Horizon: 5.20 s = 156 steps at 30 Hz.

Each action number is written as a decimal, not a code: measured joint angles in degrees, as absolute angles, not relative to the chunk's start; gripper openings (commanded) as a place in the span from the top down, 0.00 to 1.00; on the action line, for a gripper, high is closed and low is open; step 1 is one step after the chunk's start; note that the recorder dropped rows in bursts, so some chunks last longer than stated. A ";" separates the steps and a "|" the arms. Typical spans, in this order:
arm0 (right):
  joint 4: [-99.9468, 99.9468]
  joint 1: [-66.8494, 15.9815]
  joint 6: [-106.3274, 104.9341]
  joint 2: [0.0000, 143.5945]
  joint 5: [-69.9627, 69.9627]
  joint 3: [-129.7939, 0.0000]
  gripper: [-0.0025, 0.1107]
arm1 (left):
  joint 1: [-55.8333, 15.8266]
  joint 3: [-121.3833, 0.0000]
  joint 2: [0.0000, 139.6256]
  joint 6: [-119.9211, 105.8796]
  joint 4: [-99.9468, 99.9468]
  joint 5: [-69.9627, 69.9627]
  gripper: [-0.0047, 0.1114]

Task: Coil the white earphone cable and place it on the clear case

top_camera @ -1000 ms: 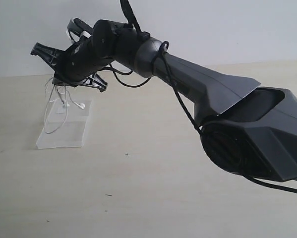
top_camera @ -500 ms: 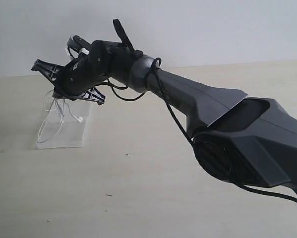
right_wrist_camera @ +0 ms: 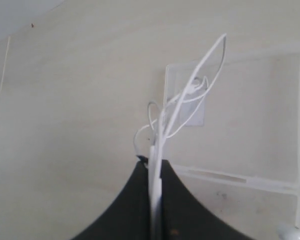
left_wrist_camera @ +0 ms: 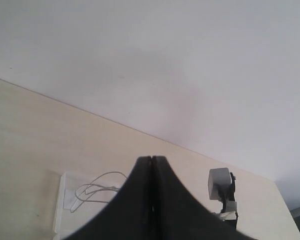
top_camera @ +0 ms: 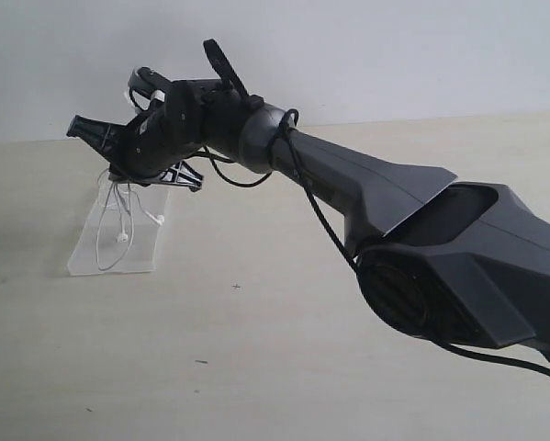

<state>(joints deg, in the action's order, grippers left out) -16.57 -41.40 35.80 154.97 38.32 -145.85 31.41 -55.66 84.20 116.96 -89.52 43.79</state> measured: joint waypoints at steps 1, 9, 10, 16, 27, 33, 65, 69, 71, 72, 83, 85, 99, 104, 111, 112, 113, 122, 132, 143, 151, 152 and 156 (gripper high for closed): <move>-16.34 -41.40 35.80 154.97 38.32 -145.85 0.98 | 31.41 -55.66 84.20 116.96 -89.52 43.79 0.96; -15.91 -41.40 35.91 154.97 38.32 -145.85 0.98 | 31.41 -55.66 84.20 116.96 -89.52 43.79 0.96; -15.91 -41.40 36.03 155.07 38.32 -145.85 0.98 | 31.41 -55.66 84.20 116.96 -89.52 43.79 0.96; -16.39 -41.40 36.29 156.34 38.04 -145.85 0.96 | 31.41 -55.66 84.20 116.96 -89.52 43.79 0.96; -18.03 -41.40 36.73 157.04 36.18 -145.85 0.77 | 31.41 -55.66 84.20 116.96 -89.52 43.79 0.96; -18.04 -41.40 36.73 157.04 35.85 -145.85 0.64 | 31.41 -55.66 84.20 116.96 -89.52 43.79 0.96; -6.27 -41.40 37.74 153.16 38.43 -145.85 0.30 | 31.41 -53.78 84.20 115.62 -87.37 42.80 0.96; -5.12 -41.40 36.13 151.24 43.73 -145.85 0.54 | 31.41 -53.78 84.20 115.48 -87.48 44.77 0.96; -1.87 -41.40 35.67 148.09 46.53 -145.85 0.73 | 31.41 -53.78 84.20 115.48 -88.07 46.15 0.96; 0.00 -41.40 35.64 146.51 48.48 -145.85 0.84 | 31.41 -53.64 83.96 115.58 -88.20 46.89 0.96; 18.04 -44.04 32.16 137.01 69.49 -145.85 0.98 | 31.41 -46.73 71.74 118.38 -88.20 50.94 0.96; 18.76 -46.23 31.48 136.08 69.70 -145.85 0.98 | 31.41 -45.78 69.57 119.40 -88.20 51.87 0.96; 19.40 -60.77 26.17 125.18 69.86 -145.85 0.98 | 31.41 -39.82 57.49 121.40 -88.31 62.16 0.96; 21.89 -65.58 24.70 120.26 69.96 -145.85 0.98 | 31.41 -36.93 52.20 121.40 -88.31 66.85 0.96; 22.27 -70.45 20.18 113.00 69.96 -145.85 0.98 | 30.60 -31.98 43.17 121.40 -88.07 68.89 0.96; 22.27 -70.93 19.19 112.07 69.96 -145.85 0.98 | 29.85 -31.31 42.03 121.40 -88.07 69.01 0.96; 22.27 -71.33 18.09 111.09 69.96 -145.85 0.98 | 28.89 -30.42 41.04 121.40 -88.07 69.15 0.96; 16.58 -72.56 11.76 90.46 69.96 -145.97 0.98 | 18.33 -25.88 34.72 121.17 -91.45 68.92 0.96; 10.96 -72.56 9.59 70.39 69.96 -143.82 0.98 | 10.28 -25.54 33.46 120.17 -99.93 68.32 0.96; 17.63 -72.56 11.88 60.45 70.02 -118.85 0.98 | 10.15 -20.38 33.46 113.94 -100.43 51.29 0.96; 26.48 -72.56 17.91 51.77 70.14 -104.50 0.98 | 10.15 -19.42 33.46 112.17 -99.72 47.03 0.96; 27.46 -72.56 19.11 50.75 70.14 -102.83 0.98 | 10.15 -19.31 33.46 111.99 -99.58 46.80 0.96; 31.35 -72.56 23.71 47.03 70.14 -94.65 0.98 | 10.15 -19.31 33.46 111.55 -99.37 46.13 0.96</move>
<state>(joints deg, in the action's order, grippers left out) 31.35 -72.56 23.71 47.03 70.14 -94.65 10.15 -19.31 33.46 111.55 -99.37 46.13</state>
